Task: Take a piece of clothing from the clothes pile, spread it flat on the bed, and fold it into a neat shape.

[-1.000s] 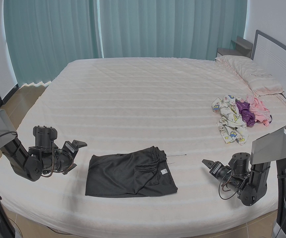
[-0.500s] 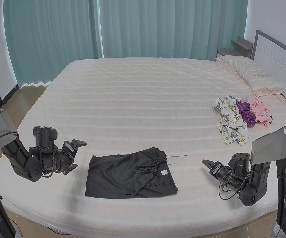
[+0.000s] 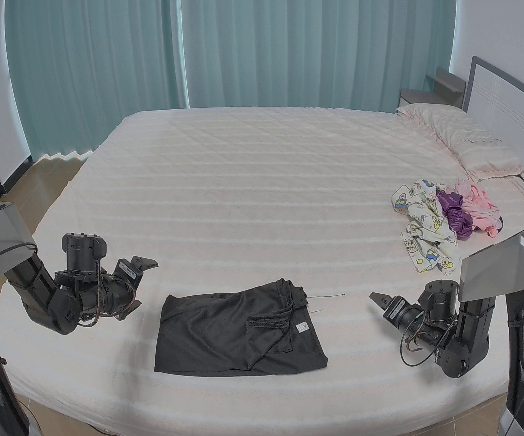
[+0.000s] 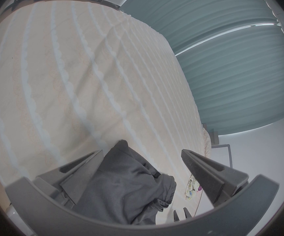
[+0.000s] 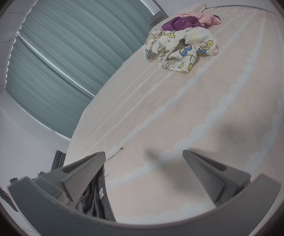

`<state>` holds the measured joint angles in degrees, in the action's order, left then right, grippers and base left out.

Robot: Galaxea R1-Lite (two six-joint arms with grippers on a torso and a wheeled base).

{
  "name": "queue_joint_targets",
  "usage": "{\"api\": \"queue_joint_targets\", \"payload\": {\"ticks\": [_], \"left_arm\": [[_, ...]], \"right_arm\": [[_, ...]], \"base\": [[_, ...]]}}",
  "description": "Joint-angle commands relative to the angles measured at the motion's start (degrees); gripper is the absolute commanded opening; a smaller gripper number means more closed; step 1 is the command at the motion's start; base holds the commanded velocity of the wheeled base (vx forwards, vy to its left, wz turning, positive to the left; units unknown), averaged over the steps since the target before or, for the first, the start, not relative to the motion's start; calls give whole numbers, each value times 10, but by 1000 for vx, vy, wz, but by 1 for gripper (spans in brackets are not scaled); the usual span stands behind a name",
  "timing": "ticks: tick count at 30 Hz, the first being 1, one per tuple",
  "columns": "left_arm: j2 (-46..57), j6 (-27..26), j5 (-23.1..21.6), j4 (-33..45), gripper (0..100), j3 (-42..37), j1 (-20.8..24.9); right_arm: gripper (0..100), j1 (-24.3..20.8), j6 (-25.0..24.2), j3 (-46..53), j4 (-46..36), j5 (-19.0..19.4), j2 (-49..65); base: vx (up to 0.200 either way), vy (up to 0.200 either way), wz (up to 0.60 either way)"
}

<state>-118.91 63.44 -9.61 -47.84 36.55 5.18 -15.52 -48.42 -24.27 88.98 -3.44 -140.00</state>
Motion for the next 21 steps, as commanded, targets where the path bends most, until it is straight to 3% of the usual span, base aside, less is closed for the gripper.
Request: {"api": "queue_joint_targets", "payload": {"ticks": [1,3,13,18,21], "left_arm": [[-6,2,2,0,100,4,0],[-5,3,2,0,100,2,-1],[-7,5,1,1,100,-3,-6],[-8,5,1,4,100,-4,-12],[-7,3,1,2,100,-5,-12]], "right_arm": [[100,-2,0,0,6,0,0],[100,-2,0,0,6,0,0],[100,-8,4,2,6,-6,11],[100,-62,17,9,-1,-6,52],[100,-104,55,-4,-23,-7,61]], "base": [[0,0,0],[0,0,0],[0,200,0],[0,200,0],[0,200,0]]}}
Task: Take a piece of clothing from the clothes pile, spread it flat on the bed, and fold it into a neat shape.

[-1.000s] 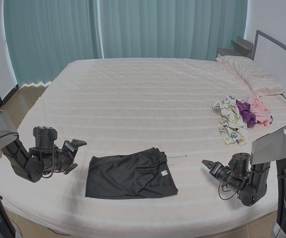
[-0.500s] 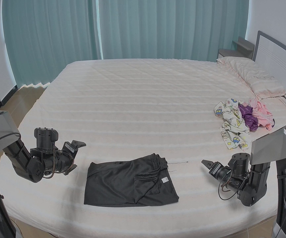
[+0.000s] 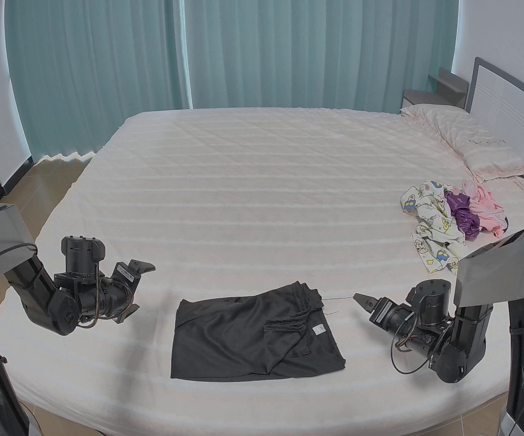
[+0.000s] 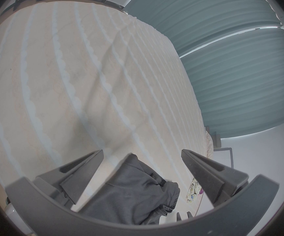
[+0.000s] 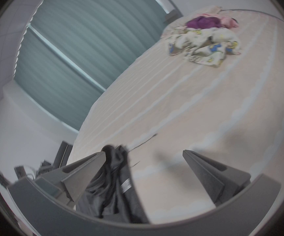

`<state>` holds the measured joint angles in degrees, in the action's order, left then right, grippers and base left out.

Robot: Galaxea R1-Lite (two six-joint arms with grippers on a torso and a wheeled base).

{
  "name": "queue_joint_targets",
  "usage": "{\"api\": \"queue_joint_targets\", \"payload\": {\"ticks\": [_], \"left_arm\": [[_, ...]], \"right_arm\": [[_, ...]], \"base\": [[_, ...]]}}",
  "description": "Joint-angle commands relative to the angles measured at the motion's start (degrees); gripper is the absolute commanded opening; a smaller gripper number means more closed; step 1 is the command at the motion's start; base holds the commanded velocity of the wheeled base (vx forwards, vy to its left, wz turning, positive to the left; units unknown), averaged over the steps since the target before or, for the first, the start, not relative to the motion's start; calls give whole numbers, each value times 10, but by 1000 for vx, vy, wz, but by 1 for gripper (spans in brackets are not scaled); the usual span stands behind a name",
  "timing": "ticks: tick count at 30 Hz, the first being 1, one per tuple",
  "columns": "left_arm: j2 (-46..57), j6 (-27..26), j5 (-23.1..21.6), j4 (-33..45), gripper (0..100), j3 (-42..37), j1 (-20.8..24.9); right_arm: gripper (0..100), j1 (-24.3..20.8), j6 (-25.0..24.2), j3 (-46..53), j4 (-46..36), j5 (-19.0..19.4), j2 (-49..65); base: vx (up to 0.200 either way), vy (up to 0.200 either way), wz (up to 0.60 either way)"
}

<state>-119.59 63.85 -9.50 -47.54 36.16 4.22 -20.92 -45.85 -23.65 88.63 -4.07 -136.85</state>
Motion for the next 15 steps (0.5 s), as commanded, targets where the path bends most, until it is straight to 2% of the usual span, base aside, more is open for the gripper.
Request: {"api": "queue_joint_targets", "payload": {"ticks": [1,8,9,11,15], "left_arm": [[0,-1,0,-1,100,-1,-2],[-3,-2,0,-2,100,0,-3],[-3,-2,0,-2,100,0,-3],[-4,-2,0,-2,100,0,-3],[-6,-3,0,-2,100,0,-3]], "right_arm": [[100,-57,45,-19,-31,-1,31],[100,-120,186,-98,-184,-24,71],[100,-122,191,-104,-193,-24,71],[100,-135,221,-151,-260,-44,70],[100,-163,236,-216,-328,-67,71]], "base": [[0,200,0],[0,0,0],[0,0,0],[0,0,0],[0,0,0]]}}
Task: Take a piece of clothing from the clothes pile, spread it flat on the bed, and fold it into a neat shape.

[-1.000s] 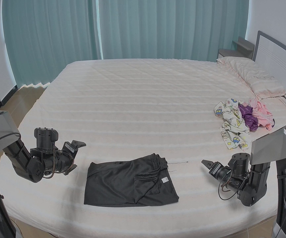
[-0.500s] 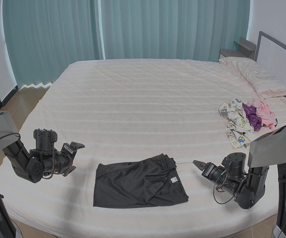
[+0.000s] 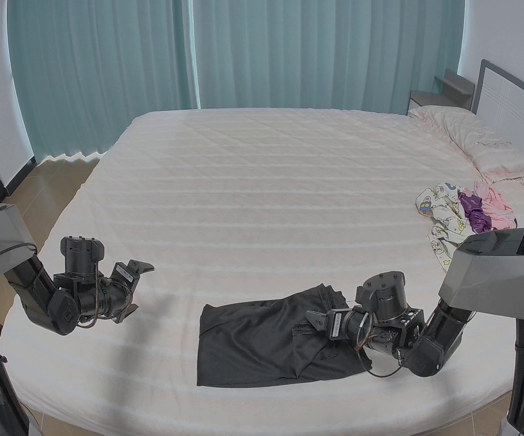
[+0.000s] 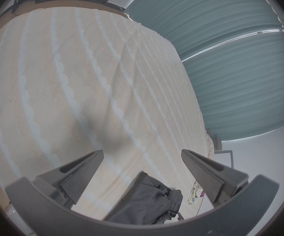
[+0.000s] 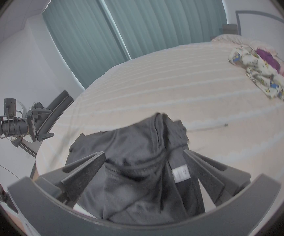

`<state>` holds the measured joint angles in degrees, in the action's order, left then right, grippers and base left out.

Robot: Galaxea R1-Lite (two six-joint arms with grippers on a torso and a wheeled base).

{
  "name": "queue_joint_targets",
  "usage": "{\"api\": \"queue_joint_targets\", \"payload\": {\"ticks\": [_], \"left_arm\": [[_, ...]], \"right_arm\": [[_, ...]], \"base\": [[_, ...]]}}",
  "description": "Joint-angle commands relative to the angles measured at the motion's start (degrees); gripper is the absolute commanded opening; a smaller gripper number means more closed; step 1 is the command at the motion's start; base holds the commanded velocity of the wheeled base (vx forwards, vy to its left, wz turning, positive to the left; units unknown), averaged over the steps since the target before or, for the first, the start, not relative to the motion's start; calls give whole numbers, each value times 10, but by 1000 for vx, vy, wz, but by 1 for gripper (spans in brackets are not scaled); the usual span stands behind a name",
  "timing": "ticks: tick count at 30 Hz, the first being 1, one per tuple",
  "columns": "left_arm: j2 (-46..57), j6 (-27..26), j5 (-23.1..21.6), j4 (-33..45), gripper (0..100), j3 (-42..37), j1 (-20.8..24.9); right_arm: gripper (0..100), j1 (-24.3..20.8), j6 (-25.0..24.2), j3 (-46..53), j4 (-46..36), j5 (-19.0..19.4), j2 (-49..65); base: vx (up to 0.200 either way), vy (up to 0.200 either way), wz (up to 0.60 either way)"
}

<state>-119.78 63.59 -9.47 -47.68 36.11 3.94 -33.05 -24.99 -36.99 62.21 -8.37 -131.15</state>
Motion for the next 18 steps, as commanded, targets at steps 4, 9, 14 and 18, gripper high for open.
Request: {"api": "queue_joint_targets", "payload": {"ticks": [4,9,14,18], "left_arm": [[-4,0,0,0,100,0,0],[-5,-1,0,0,100,0,0],[-9,-1,0,-1,100,1,0],[-9,-1,0,0,100,1,0]], "right_arm": [[100,-62,46,-129,-140,-27,4],[100,-83,62,-136,-167,-45,-9],[0,-80,87,-125,-182,-62,-18],[0,-76,87,-103,-204,-67,0]], "base": [[0,0,0],[0,0,0],[0,0,0],[0,0,0]]}}
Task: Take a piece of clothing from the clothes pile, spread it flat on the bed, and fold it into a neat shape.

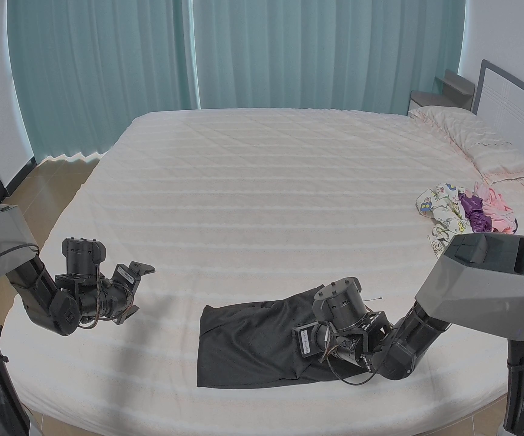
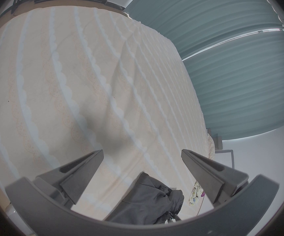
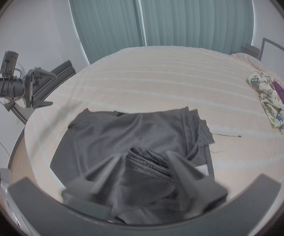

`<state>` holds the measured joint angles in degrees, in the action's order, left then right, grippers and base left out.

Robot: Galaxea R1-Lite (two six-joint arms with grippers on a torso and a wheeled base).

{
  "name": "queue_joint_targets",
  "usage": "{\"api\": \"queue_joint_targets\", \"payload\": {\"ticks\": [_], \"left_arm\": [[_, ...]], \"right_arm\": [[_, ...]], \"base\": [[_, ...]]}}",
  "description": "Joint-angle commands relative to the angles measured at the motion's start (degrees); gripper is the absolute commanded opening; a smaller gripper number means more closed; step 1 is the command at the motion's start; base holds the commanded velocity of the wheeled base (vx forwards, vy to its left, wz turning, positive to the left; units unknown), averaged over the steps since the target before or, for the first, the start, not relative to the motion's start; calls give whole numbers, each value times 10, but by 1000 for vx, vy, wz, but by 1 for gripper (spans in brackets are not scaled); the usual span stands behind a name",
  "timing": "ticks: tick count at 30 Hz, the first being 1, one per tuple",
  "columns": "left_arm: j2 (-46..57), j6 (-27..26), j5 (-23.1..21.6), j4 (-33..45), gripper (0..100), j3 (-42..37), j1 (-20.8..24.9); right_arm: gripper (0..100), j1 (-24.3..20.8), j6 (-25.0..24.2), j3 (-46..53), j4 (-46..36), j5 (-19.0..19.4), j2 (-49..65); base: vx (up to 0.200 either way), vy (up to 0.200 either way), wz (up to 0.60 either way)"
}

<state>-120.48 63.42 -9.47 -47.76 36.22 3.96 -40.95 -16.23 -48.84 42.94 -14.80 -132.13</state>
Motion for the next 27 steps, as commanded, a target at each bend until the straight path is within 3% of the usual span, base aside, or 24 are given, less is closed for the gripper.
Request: {"api": "queue_joint_targets", "payload": {"ticks": [1,11,19,27], "left_arm": [[-3,0,0,0,100,0,0],[-8,0,0,0,100,2,0],[-8,0,0,0,100,2,0],[-9,0,0,0,100,2,0]], "right_arm": [[0,6,0,23,-15,-2,19],[0,33,-6,117,-9,-1,80],[0,44,-65,206,-7,3,86],[0,68,-75,216,29,6,60]], "base": [[0,0,0],[0,0,0],[0,0,0],[0,0,0]]}}
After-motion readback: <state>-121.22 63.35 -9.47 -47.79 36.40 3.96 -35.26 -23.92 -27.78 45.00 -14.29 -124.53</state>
